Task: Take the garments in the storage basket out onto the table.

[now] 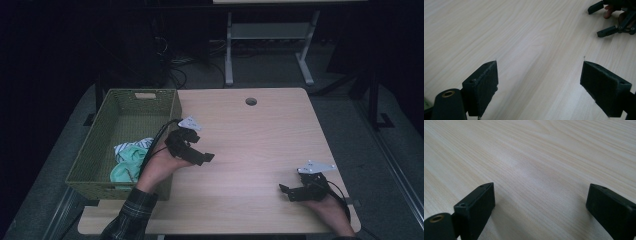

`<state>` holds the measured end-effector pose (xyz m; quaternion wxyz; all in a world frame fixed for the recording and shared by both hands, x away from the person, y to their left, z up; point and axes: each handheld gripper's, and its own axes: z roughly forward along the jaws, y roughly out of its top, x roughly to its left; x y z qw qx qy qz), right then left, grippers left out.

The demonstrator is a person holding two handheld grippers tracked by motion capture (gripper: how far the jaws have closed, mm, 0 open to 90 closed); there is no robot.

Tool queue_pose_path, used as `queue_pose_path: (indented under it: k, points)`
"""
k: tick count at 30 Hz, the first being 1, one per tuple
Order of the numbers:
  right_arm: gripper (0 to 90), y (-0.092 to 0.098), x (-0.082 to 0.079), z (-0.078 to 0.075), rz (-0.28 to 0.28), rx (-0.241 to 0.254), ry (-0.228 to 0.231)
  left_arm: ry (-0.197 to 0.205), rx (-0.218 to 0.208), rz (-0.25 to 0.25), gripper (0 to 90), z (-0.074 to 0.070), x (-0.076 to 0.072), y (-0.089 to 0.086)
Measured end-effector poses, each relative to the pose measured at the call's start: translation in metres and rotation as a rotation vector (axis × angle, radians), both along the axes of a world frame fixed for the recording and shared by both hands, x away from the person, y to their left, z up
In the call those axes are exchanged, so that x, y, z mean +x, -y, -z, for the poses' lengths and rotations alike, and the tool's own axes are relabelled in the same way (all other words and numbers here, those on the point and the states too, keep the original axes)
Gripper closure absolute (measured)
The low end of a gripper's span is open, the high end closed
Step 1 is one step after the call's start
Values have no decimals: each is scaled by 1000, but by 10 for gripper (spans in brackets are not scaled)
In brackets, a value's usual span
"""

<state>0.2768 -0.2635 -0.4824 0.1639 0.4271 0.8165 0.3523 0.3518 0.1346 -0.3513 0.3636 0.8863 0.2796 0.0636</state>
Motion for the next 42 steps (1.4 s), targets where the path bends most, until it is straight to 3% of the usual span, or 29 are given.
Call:
queue_pose_path:
  k: [9, 28, 42]
  points:
    - [80, 0, 0, 0, -2, -1, 1, 6, -24, -49, 141, -4, 2, -21]
    - [80, 0, 0, 0, -1, 0, 0, 19, 0, -137, 143, -9, 4, -55]
    - [80, 0, 0, 0, -1, 0, 0, 18, 7, -169, 144, -10, 4, -72]
